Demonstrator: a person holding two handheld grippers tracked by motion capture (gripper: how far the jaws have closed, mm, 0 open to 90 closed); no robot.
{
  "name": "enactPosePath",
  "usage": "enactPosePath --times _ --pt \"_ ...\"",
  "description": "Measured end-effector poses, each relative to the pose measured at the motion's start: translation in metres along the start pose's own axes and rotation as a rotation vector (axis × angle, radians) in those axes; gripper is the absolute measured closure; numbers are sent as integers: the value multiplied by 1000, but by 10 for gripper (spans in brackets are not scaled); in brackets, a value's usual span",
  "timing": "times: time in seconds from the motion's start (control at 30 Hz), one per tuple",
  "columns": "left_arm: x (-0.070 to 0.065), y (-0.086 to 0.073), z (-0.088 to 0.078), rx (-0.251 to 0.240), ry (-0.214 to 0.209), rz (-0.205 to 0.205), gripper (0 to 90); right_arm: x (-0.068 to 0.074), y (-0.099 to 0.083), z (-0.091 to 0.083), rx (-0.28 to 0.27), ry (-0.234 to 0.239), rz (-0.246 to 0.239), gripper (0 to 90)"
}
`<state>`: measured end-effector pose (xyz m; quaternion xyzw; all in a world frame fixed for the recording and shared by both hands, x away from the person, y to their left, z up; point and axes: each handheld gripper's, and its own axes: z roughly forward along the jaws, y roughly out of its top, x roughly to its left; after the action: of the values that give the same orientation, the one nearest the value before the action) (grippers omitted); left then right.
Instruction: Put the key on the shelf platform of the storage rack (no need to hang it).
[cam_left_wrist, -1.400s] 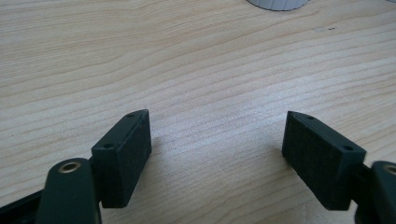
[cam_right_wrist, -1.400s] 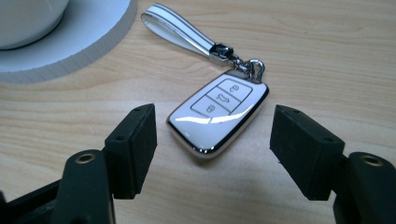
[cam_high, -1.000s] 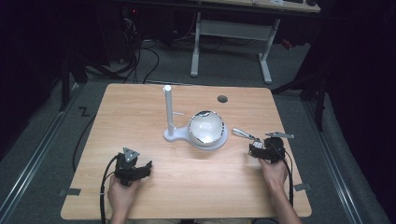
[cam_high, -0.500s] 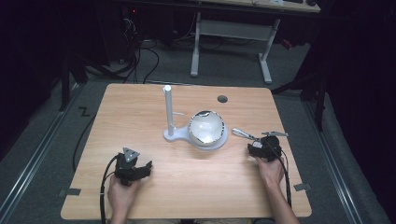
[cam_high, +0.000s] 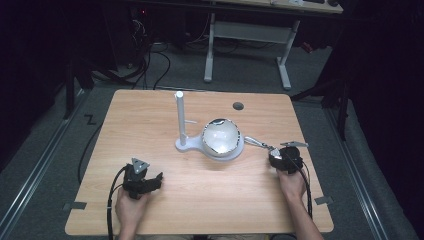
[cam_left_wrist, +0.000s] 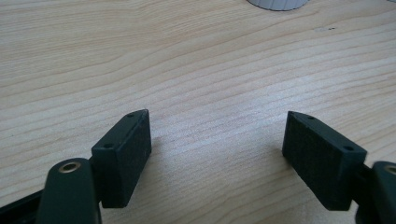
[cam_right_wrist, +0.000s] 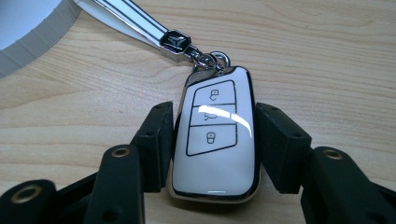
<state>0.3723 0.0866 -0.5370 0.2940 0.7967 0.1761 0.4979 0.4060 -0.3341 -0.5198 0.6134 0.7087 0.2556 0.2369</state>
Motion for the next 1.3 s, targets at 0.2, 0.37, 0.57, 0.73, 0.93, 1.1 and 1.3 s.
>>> enactPosePath --times 0.2,0.37,0.57,0.73,0.93,1.1,1.3 --pt "0 0 0 0 0 0 241 1 -1 -1 -11 -12 -39 506" --pt "0 0 0 0 1 -3 242 1 -1 -8 -49 8 -47 508" --pt "0 0 0 0 0 -1 242 2 1 -21 -100 24 -59 510" --pt "0 0 0 0 0 -1 242 0 2 -32 -134 57 -49 510" --pt "0 0 0 0 0 0 242 -1 4 -48 -173 100 -55 511" --pt "0 0 0 0 -1 0 242 2 7 -62 -208 129 -65 510" --pt "0 0 0 0 -1 1 242 3 8 -77 -257 160 -78 510"
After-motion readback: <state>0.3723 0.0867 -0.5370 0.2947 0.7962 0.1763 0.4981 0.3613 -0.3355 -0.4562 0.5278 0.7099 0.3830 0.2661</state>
